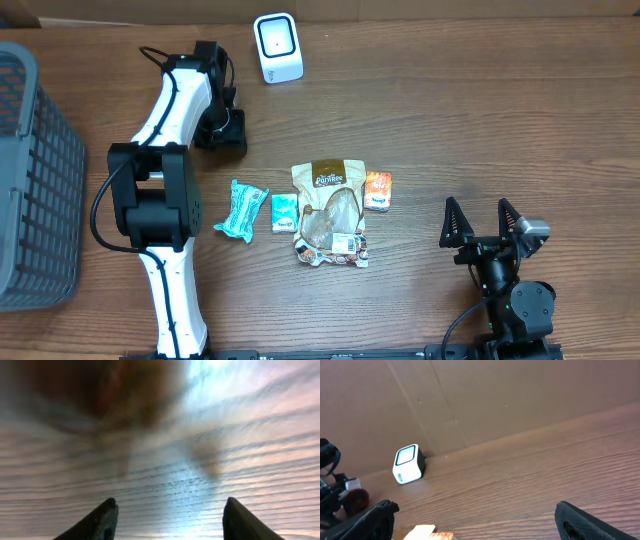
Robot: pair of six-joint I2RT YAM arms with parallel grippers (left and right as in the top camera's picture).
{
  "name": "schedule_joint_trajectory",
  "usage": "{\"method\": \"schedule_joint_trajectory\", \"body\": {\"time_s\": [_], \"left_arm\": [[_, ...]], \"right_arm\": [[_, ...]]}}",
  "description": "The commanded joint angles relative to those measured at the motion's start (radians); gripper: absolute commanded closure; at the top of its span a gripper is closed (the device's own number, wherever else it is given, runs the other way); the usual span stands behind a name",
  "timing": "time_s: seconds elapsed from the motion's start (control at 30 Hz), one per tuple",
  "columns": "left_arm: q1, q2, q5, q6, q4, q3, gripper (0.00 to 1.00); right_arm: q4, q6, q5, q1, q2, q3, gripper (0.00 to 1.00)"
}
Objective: Scan the item barcode
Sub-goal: 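Set the Knorr jar down left of the scanner and adjust it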
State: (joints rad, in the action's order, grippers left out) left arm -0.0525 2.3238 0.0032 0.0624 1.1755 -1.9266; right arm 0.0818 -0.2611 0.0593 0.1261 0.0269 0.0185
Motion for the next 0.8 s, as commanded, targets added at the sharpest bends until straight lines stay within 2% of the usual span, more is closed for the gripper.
{"method": "schedule_joint_trajectory", "body": {"time_s": [0.0,0.1,0.2,0.3,0.43,0.6,0.77], "left_arm": [[0.014,-0.146,-0.011,0.031,-0.009,-0.158,0.43],[0.015,-0.19,-0.038,0.012,-0.039,-0.237,0.27],[0.015,-0.2,-0.166,0.009,-0.143,-0.257,0.16],[0.023,-0.166,-0.248,0.033,-0.245,-0.249,0.13],[0.04,-0.086,-0.277,0.105,-0.326,-0.248,0.1],[0.074,-0.01,-0.269,0.207,-0.348,-0.249,0.06],[0.095,0.025,-0.229,0.208,-0.351,-0.248,0.04]], "right_arm": [[-0.004,-0.001,0.003,-0.002,-0.009,-0.011,0.0],[-0.004,-0.001,0.003,-0.002,-0.009,-0.011,0.0],[-0.004,-0.001,0.003,-0.002,-0.009,-0.011,0.0],[-0.004,-0.001,0.003,-0.002,-0.009,-0.011,0.0],[-0.004,-0.001,0.003,-0.002,-0.009,-0.011,0.0],[-0.004,-0.001,0.003,-0.002,-0.009,-0.011,0.0],[-0.004,-0.001,0.003,-0.002,-0.009,-0.011,0.0]]}}
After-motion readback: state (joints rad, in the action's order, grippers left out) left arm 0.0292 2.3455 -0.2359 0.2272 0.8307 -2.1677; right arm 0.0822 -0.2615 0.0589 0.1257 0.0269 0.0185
